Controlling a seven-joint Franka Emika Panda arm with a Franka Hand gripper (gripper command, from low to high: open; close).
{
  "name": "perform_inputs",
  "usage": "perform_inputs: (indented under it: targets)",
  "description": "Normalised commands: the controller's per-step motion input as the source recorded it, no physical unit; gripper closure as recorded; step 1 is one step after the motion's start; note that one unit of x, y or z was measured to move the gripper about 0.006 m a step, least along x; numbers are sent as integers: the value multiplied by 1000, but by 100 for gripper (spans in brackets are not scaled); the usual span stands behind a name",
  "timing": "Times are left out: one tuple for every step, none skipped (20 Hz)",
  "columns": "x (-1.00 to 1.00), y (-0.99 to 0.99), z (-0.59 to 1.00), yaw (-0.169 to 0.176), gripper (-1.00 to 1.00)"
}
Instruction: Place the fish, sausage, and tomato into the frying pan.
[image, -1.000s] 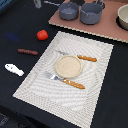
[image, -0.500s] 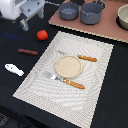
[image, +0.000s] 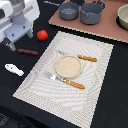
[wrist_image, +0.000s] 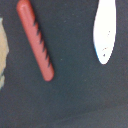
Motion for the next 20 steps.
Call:
perform_inputs:
  targets:
    - [0, -471, -429, 2, -100]
    - [0, -360, -414, 10, -100]
    - [0, -277, -409, 16, -100]
    - [0, -286, -437, 18, -100]
    - [0, -371, -480, 16, -100]
    - [0, -380, -497, 15, -100]
    - [0, -363, -500, 13, -100]
    - [0, -346, -514, 12, -100]
    - [0, -363, -517, 10, -100]
    - [0, -326, -520, 10, -100]
    - [0, -317, -500, 9, -100]
    - [0, -306, -483, 9, -100]
    - [0, -286, -469, 7, -100]
    - [0, -249, -454, 6, -100]
    - [0, -191, -463, 0, -100]
    - [0, -146, -446, 0, -100]
    - [0, -109, -429, 0, -100]
    - [0, -66, -426, 0, -100]
    - [0, -91, -426, 0, -100]
    - [0, -77, -414, 0, -100]
